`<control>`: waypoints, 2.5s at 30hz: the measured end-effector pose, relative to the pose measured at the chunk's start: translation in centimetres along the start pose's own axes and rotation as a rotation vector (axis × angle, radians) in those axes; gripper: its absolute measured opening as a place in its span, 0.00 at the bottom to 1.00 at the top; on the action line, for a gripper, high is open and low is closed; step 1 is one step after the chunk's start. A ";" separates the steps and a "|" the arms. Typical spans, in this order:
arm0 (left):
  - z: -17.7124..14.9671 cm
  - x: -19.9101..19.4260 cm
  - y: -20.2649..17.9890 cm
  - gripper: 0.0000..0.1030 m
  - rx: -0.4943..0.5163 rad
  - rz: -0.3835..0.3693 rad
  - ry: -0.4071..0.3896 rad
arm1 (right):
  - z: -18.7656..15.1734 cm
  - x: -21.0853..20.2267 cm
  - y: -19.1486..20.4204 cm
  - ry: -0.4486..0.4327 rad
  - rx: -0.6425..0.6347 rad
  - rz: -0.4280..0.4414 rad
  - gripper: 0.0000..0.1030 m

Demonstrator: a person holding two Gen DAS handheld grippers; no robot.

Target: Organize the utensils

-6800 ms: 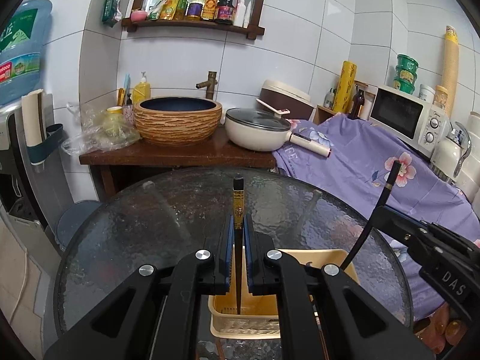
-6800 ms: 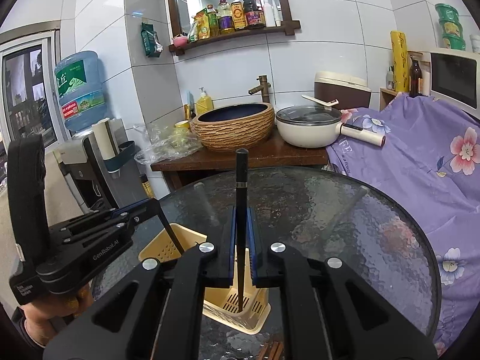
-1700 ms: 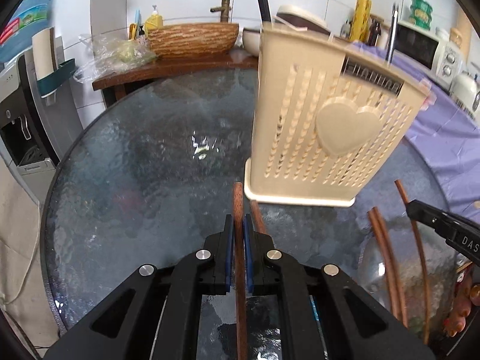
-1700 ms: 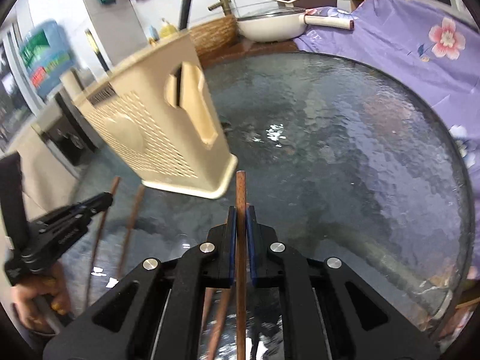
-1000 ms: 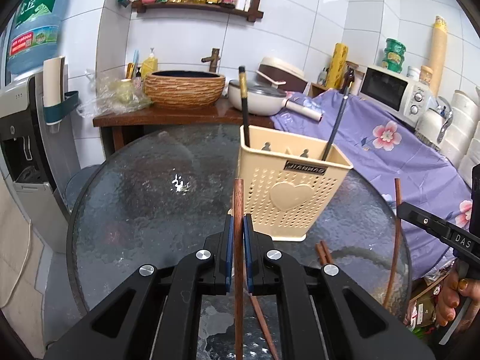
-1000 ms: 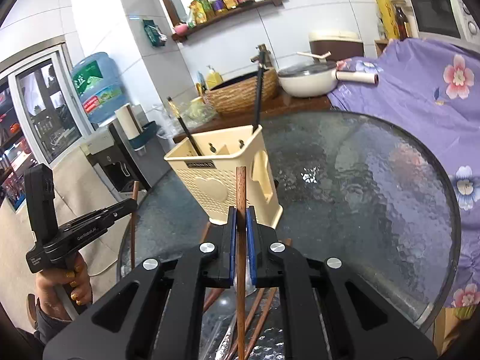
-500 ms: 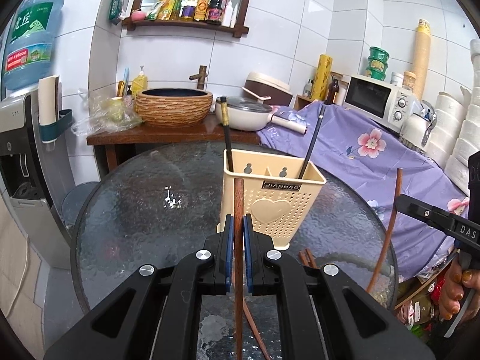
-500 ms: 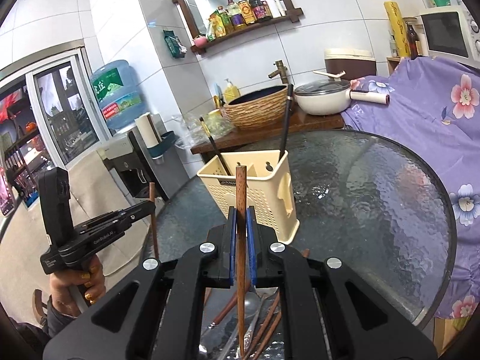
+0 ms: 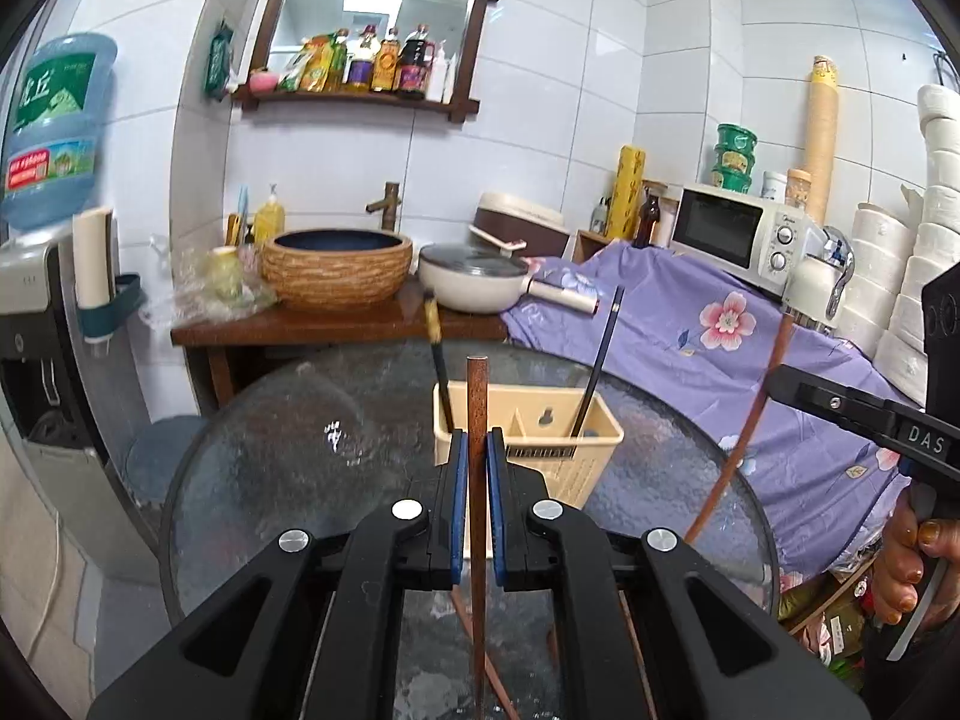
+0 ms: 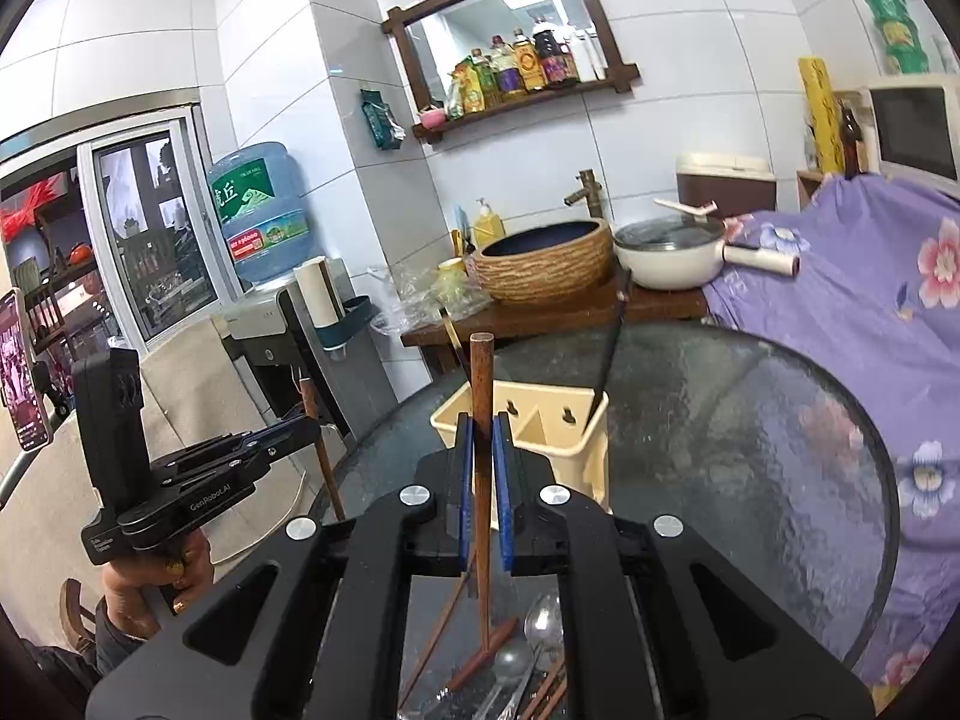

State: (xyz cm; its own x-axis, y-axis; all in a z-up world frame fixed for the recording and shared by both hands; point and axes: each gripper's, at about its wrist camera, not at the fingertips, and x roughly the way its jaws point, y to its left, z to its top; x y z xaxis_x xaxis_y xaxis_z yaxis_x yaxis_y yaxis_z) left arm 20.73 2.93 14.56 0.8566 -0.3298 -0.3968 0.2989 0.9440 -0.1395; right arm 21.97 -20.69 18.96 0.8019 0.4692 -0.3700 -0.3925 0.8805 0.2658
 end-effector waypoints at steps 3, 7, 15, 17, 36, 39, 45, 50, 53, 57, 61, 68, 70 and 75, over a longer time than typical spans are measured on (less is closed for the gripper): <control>1.6 -0.2 -0.2 0.06 -0.005 -0.010 -0.025 | 1.4 0.3 0.4 -0.004 -0.008 0.009 0.07; 5.2 -0.9 -0.3 0.06 -0.022 -0.028 -0.087 | 4.3 0.4 0.8 -0.029 -0.012 0.017 0.07; 11.1 -0.1 -0.8 0.06 -0.060 0.018 -0.200 | 10.3 0.2 1.5 -0.135 -0.033 -0.028 0.07; 12.2 0.5 -0.8 0.06 -0.081 0.039 -0.226 | 11.2 0.4 1.7 -0.160 -0.052 -0.058 0.07; 7.7 9.6 1.1 0.06 -0.175 0.154 -0.200 | 6.2 8.7 -2.1 -0.091 -0.037 -0.189 0.07; 6.6 10.6 1.4 0.06 -0.180 0.153 -0.166 | 5.0 9.5 -2.4 -0.068 -0.033 -0.192 0.07; 4.8 11.9 1.5 0.06 -0.178 0.157 -0.121 | 3.8 10.4 -2.6 -0.037 -0.029 -0.200 0.07; 3.9 12.7 1.4 0.06 -0.173 0.157 -0.088 | 3.1 10.9 -3.0 -0.016 -0.018 -0.203 0.07; 3.5 13.0 1.4 0.06 -0.168 0.155 -0.070 | 2.7 11.1 -3.2 -0.012 -0.016 -0.203 0.07; 3.4 12.9 1.3 0.08 -0.161 0.150 -0.068 | 2.4 10.8 -3.6 -0.013 -0.009 -0.209 0.08; 3.1 11.4 1.3 0.55 -0.156 0.137 -0.095 | 1.6 9.9 -3.5 -0.005 -0.022 -0.221 0.25; 0.9 8.0 1.1 0.78 -0.123 0.124 -0.083 | -2.2 7.5 -3.9 0.047 -0.015 -0.253 0.45; -0.4 7.6 1.3 0.80 -0.113 0.115 -0.044 | -3.7 7.4 -4.0 0.088 -0.021 -0.256 0.46; -3.4 7.7 1.5 0.81 -0.095 0.122 0.062 | -7.8 7.6 -4.7 0.192 0.002 -0.273 0.46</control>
State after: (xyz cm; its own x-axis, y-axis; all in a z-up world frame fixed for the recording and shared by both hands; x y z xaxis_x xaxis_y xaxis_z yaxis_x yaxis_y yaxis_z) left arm 26.33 1.85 8.23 0.8558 -0.2149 -0.4706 0.1505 0.9737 -0.1709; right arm 26.42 -20.71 7.99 0.7775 0.2204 -0.5890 -0.1741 0.9754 0.1352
